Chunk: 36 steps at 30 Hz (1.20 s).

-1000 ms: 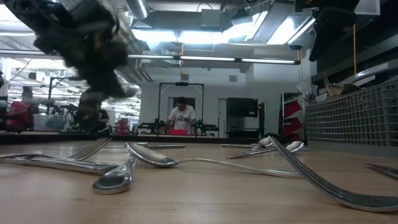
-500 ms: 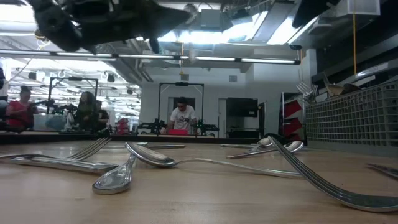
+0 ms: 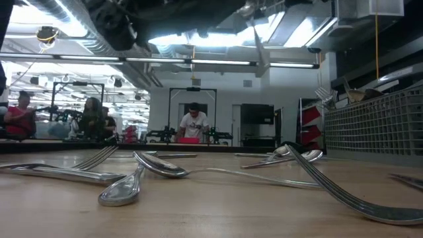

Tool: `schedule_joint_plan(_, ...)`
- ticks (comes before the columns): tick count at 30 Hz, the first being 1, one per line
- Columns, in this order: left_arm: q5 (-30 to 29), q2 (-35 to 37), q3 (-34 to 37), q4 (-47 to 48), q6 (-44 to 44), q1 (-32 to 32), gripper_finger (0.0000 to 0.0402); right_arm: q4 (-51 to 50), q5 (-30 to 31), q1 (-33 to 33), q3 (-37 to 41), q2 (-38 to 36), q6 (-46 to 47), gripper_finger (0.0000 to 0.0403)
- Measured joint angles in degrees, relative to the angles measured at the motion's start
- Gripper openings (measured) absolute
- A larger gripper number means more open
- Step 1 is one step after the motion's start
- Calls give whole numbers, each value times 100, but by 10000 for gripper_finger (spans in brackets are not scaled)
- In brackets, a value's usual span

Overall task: Sort silverware
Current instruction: Put the spoon into the right section of the utensil holder

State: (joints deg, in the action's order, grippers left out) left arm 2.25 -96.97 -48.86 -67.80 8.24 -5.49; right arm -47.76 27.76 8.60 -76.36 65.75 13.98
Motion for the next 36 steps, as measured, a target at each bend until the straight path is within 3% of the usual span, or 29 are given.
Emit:
schedule_joint_plan(10, -166, -204, -460, -45, 370, 249, 0, 604, -1098, 1, 2, 14, -1151, 131)
schedule_joint_plan(15, -380, -204, -524, -75, 596, 351, 0, 803, -1331, 2, 2, 59, -1299, 131)
schedule_joint_plan(22, -489, -204, -667, -63, 971, 472, 0, 1181, -1255, 1, 4, 477, -1338, 131)
schedule_joint_plan(29, -656, -203, -667, 77, 1083, 544, 0, 1786, -821, 2, 4, 849, -1733, 131)
schedule_joint_plan(36, -928, -201, -665, 292, 1216, 551, 0, 1655, -302, 7, 7, 864, -1726, 131)
